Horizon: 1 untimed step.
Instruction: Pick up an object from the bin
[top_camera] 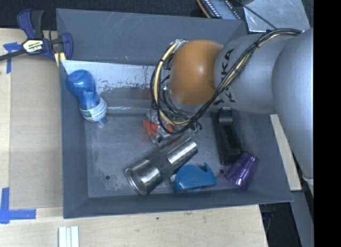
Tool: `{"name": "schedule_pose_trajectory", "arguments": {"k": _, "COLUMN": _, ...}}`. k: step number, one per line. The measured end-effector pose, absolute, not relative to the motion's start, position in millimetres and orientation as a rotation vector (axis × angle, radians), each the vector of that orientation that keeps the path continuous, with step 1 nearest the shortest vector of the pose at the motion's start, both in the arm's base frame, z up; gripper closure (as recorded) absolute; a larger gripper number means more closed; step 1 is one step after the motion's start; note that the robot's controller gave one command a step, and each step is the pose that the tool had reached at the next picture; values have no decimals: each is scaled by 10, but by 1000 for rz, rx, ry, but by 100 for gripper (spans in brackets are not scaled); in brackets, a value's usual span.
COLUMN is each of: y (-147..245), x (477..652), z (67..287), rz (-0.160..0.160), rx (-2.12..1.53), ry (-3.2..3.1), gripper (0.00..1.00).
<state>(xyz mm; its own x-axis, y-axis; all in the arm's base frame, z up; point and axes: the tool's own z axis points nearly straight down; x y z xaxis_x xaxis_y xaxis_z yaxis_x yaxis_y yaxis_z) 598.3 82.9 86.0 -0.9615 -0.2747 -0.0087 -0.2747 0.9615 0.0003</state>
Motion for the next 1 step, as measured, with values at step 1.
{"name": "schedule_pose_trajectory", "arguments": {"k": 1, "y": 966, "x": 6091, "z": 1664, "rz": 3, "rx": -449, "ry": 3087, "gripper": 100}}
